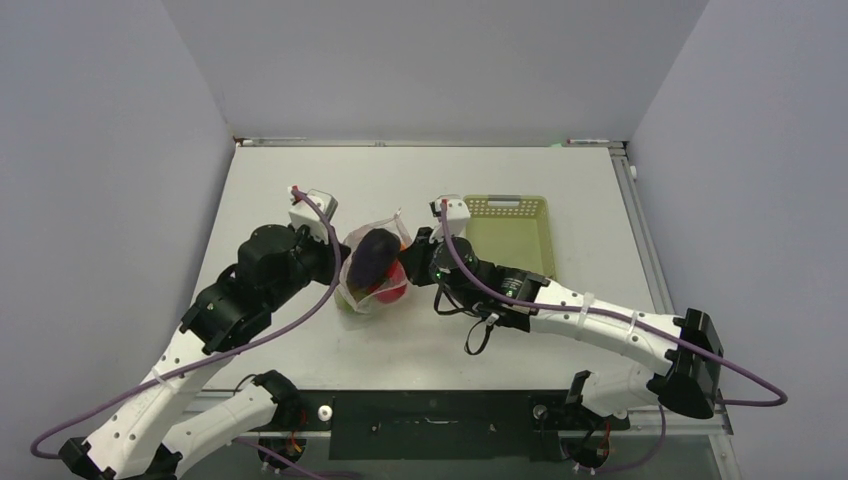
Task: Place the food in the zip-top bag and seal the zipper
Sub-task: Adjust the zipper food storage bag at the center of the board.
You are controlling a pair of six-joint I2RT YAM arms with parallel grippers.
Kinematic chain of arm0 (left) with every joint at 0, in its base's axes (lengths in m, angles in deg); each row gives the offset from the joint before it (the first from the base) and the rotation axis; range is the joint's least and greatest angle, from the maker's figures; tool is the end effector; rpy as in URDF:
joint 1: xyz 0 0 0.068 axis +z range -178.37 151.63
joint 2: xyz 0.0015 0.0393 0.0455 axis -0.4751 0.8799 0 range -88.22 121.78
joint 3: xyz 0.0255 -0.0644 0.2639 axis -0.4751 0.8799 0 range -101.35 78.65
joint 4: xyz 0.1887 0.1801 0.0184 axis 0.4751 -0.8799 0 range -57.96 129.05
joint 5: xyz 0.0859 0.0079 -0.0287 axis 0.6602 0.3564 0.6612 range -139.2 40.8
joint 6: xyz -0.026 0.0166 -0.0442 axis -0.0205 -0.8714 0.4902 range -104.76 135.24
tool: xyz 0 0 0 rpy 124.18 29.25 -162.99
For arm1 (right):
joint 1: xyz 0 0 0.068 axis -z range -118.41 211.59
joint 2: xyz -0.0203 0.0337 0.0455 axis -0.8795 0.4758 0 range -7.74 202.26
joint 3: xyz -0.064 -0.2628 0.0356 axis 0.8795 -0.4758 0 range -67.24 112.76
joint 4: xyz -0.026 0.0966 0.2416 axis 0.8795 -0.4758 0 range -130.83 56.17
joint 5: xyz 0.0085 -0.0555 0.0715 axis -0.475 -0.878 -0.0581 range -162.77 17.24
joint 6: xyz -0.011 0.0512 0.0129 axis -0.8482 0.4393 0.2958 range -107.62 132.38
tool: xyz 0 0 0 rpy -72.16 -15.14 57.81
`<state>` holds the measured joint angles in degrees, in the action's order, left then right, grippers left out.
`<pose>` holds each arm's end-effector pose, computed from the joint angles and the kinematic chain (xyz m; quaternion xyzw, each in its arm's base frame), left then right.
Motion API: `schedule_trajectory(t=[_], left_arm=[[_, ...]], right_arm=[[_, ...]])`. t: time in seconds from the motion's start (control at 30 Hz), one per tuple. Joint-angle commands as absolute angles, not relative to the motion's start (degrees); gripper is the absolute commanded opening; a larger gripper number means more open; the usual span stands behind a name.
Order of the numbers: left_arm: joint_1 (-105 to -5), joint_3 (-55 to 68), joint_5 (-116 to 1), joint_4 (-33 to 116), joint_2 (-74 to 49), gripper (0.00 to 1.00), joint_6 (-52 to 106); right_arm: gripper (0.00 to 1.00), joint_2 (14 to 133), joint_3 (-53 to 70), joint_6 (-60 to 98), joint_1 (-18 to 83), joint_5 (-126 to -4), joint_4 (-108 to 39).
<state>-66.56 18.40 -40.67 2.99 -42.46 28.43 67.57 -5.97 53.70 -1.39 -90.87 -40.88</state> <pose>0.1288 -0.0945 0.3820 0.1377 0.8141 -0.1877 0.5320 0.1488 0.2676 0.3290 -0.0656 0.8165 0.3616 0.4453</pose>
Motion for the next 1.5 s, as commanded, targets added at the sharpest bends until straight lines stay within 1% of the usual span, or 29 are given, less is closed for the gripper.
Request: schedule_trajectory(t=[0.0, 0.3, 0.5, 0.67, 0.83, 1.03, 1.27, 1.47], left_arm=[[-66.7, 14.3, -44.4, 1.0, -42.5, 0.0, 29.9], [-66.7, 9.5, -48.5, -3.0, -41.8, 0.0, 30.6], [-66.7, 8.6, -48.8, -3.3, -42.5, 0.0, 31.4], [-66.7, 12.3, -47.6, -1.3, -42.2, 0.01, 32.9], [-66.7, 20.3, -47.8, 3.8, -40.8, 0.01, 38.2], [-66.7, 23.7, -47.1, 5.7, -37.4, 0.0, 41.6], [-66.7, 19.9, -47.0, 5.4, -35.1, 0.0, 40.9], [-66.7, 10.8, -44.9, 1.2, -34.0, 0.0, 37.6]], right_arm=[[0.05, 65.5, -1.5, 49.6, -1.1, -90.6, -43.5], [0.05, 64.0, 4.4, 45.9, -1.4, -89.3, -49.3], [0.05, 62.1, 8.2, 43.1, -2.7, -91.4, -52.3], [0.05, 61.4, 4.4, 43.2, -2.9, -91.8, -52.2], [0.05, 62.6, -2.9, 45.0, -2.8, -93.1, -53.0], [0.05, 61.5, -4.9, 45.6, -2.8, -93.8, -54.2], [0.05, 58.7, -1.5, 43.7, -2.8, -95.3, -55.5], [0.05, 54.5, 2.2, 42.2, -3.0, -95.8, -53.5]])
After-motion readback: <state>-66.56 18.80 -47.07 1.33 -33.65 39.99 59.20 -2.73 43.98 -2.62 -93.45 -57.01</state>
